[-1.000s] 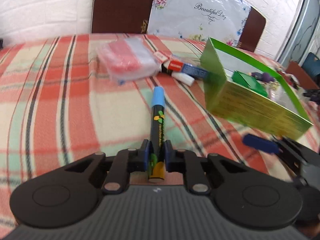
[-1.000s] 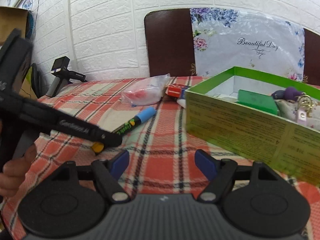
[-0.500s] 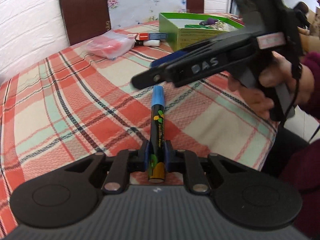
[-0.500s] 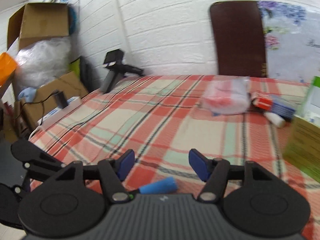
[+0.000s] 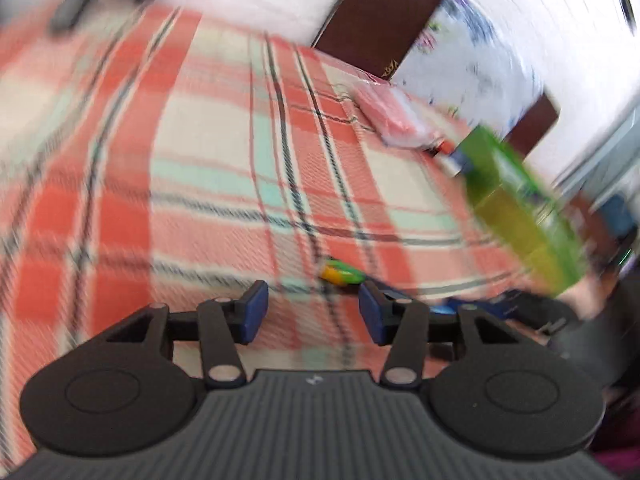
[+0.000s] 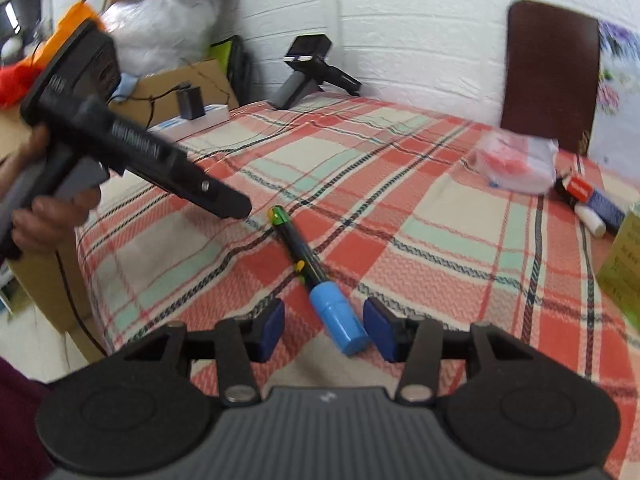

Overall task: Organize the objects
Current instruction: 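Carry the marker into the green box and open the left gripper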

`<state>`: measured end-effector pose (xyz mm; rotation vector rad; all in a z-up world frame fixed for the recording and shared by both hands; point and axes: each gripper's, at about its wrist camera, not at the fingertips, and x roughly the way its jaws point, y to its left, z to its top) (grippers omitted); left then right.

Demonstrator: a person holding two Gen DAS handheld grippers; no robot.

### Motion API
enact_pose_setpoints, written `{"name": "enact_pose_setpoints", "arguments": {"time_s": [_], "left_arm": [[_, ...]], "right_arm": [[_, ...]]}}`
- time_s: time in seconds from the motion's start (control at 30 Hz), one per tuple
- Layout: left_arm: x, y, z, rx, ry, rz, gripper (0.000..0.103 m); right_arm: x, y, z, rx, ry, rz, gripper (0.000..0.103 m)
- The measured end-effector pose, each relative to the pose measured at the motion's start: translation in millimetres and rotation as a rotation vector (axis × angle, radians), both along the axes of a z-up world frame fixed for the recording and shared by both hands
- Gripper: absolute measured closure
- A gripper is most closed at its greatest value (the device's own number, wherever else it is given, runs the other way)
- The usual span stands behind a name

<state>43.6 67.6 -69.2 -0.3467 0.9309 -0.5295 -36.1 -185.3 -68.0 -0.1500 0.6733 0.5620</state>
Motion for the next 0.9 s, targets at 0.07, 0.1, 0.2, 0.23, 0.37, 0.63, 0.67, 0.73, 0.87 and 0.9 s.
{"name": "enact_pose_setpoints", "arguments": {"time_s": [0.07, 0.1, 0.2, 0.23, 0.37, 0.63, 0.67, 0.73, 0.87, 0.9], "left_arm": [[1, -6, -4, -0.074, 0.068, 0.014, 0.050], [3, -11, -6, -0.095, 0.093, 0.024, 0.047], [10, -27, -12, -0.137, 0.146, 0.065, 0.045], [14, -32, -14, -0.157, 0.156, 0.076, 0.046], [24, -53, -21, -0.157, 0.171, 0.083, 0.081], [36, -82, 16, -0.163, 0.080, -0.002, 0.083], [41, -90, 22, -0.163, 0.068, -0.018, 0.083], [51, -109, 35, -0.161, 0.044, -0.052, 0.083], [68, -159, 65, -0.148, -0.029, -0.141, 0.084], [72, -172, 72, -0.146, -0.048, -0.164, 0.084]], "right_arm": [[0, 5, -2, -0.018, -0.012, 0.008, 0.057], [1, 7, -4, -0.026, -0.013, 0.007, 0.057], [2, 10, -7, -0.029, -0.027, 0.002, 0.057], [2, 10, -8, -0.030, -0.030, 0.002, 0.057], [-3, 9, -9, -0.027, -0.054, -0.003, 0.083], [-8, -9, 2, -0.063, -0.189, -0.108, 0.083], [-8, -13, 5, -0.063, -0.208, -0.131, 0.083], [-5, -26, 12, -0.068, -0.247, -0.180, 0.083], [1, -59, 27, -0.071, -0.316, -0.286, 0.083], [3, -69, 31, -0.074, -0.337, -0.317, 0.083]]}}
